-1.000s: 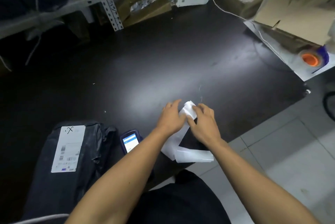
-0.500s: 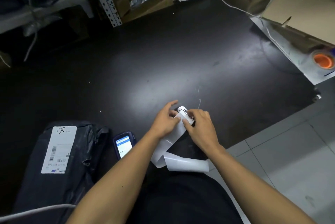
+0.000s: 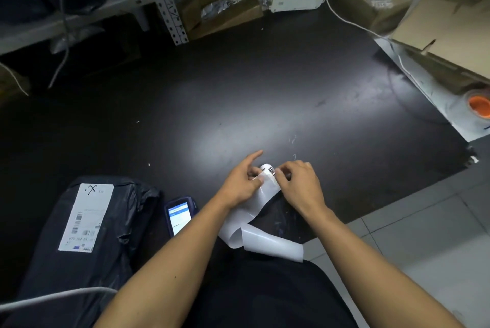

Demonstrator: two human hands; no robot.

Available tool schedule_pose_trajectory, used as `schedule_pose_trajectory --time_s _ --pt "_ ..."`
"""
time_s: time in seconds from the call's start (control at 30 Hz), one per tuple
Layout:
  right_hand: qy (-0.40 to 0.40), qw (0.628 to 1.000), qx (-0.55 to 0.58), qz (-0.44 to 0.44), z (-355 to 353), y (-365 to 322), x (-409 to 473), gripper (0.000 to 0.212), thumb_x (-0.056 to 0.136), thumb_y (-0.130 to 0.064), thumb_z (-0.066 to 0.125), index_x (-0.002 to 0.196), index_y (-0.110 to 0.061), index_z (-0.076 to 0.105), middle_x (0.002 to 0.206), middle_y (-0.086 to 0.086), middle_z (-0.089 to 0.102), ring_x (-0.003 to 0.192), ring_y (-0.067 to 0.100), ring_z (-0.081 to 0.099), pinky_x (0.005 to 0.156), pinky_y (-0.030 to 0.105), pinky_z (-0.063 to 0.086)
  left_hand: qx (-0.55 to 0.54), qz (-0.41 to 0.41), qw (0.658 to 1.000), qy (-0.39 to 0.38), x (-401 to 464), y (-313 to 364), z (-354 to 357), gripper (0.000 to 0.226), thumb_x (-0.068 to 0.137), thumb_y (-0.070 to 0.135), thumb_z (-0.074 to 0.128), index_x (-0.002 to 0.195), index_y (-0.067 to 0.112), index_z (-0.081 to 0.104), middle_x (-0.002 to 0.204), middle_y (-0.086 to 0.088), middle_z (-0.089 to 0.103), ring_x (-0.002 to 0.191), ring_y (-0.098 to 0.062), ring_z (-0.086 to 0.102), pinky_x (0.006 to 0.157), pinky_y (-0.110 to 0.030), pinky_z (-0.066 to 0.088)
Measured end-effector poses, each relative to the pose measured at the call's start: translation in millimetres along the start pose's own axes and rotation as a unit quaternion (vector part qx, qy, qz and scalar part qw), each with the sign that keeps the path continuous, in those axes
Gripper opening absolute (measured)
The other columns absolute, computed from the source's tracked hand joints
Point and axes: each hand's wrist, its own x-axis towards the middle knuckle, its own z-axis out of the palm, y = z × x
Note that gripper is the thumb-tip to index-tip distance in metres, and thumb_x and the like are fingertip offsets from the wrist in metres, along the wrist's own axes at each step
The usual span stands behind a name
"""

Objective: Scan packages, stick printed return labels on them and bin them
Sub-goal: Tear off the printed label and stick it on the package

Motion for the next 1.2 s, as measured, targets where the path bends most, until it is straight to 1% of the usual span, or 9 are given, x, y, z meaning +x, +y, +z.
schedule_pose_trajectory --time_s 0.13,0.33,0.47,0.6,0.67,0.77,0.87,1.07,1.2 --pt "-0.071 0.997 -0.014 -0.041 -2.3 -5.7 6.2 0.034 0.090 -0.048 0.063 0.106 -0.018 0.070 0.101 0.002 0.062 0.103 0.020 0.048 0.084 0.029 0.040 -0.016 0.008 1.000 -0.013 -0.9 5.2 0.3 0.066 0.094 0.005 0.064 0.150 0.019 0.034 0.097 -0.004 0.069 0.072 0.012 0.059 0.080 -0.008 0.043" --pt "-0.085 0.994 -0.022 -0.059 -14.0 -10.6 11.8 0.026 0.094 -0.037 0.062 0.103 -0.016 0.074 0.097 0.003 0.067 0.101 0.020 0.053 0.100 0.030 0.036 -0.019 0.006 0.999 -0.025 -1.5 8.3 -0.9 0.066 0.096 0.007 0.062 0.153 0.022 0.031 0.094 0.006 0.070 0.080 0.012 0.061 0.085 -0.006 0.042" --pt "-0.081 0.996 0.007 -0.028 -12.1 -8.8 8.1 0.022 0.095 -0.031 0.059 0.102 -0.017 0.074 0.098 0.002 0.069 0.099 0.022 0.055 0.083 0.031 0.043 -0.022 0.006 1.000 -0.018 1.5 11.2 3.1 0.066 0.095 0.002 0.061 0.152 0.022 0.032 0.097 0.001 0.070 0.080 0.012 0.062 0.083 -0.006 0.044" --pt "-0.038 0.996 0.065 0.052 -10.7 -0.3 8.5 0.017 0.091 -0.023 0.058 0.089 -0.016 0.073 0.088 0.000 0.071 0.089 0.022 0.063 0.076 0.031 0.046 -0.010 -0.001 1.000 -0.003 2.9 7.8 3.3 0.067 0.093 0.000 0.062 0.152 0.018 0.035 0.094 -0.001 0.069 0.077 0.007 0.060 0.085 -0.008 0.043" --pt "-0.023 0.994 0.082 0.064 -14.0 4.2 9.6 0.017 0.091 -0.029 0.062 0.092 -0.016 0.073 0.090 -0.002 0.068 0.088 0.017 0.062 0.077 0.029 0.046 -0.015 -0.009 1.000 0.002 1.8 6.0 1.2 0.068 0.093 0.001 0.063 0.152 0.019 0.034 0.096 -0.001 0.069 0.077 0.006 0.060 0.085 -0.008 0.043" --pt "-0.084 0.995 0.059 0.005 -13.4 4.3 9.3 0.025 0.088 -0.039 0.069 0.102 -0.019 0.071 0.097 -0.003 0.064 0.092 0.013 0.056 0.082 0.029 0.046 -0.025 -0.006 1.000 -0.009 0.3 7.6 0.8 0.067 0.095 0.004 0.063 0.152 0.024 0.033 0.099 0.000 0.071 0.082 0.010 0.062 0.085 -0.007 0.044" --pt "-0.109 0.993 0.028 -0.022 -10.2 0.1 8.9 0.029 0.086 -0.045 0.071 0.100 -0.019 0.072 0.095 -0.002 0.064 0.094 0.016 0.053 0.079 0.030 0.044 -0.036 -0.004 0.999 -0.020 -0.1 9.4 2.8 0.069 0.095 0.006 0.063 0.152 0.025 0.031 0.104 -0.002 0.073 0.094 0.004 0.065 0.092 -0.007 0.043" --pt "-0.142 0.987 0.075 0.025 -20.6 -2.5 14.9 0.017 0.089 -0.035 0.069 0.096 -0.021 0.075 0.095 -0.003 0.072 0.094 0.012 0.061 0.079 0.027 0.047 -0.023 0.006 0.999 -0.028 -1.0 12.6 1.3 0.067 0.096 0.004 0.061 0.153 0.023 0.031 0.100 0.000 0.070 0.089 0.010 0.062 0.091 -0.006 0.041" --pt "-0.111 0.988 0.087 0.056 -26.7 -1.3 14.8 0.015 0.090 -0.021 0.062 0.096 -0.017 0.075 0.090 -0.002 0.072 0.090 0.014 0.063 0.073 0.025 0.044 -0.014 -0.007 1.000 -0.020 -1.7 12.2 0.6 0.067 0.095 0.000 0.059 0.152 0.023 0.032 0.095 0.003 0.069 0.080 0.011 0.061 0.084 -0.006 0.042"
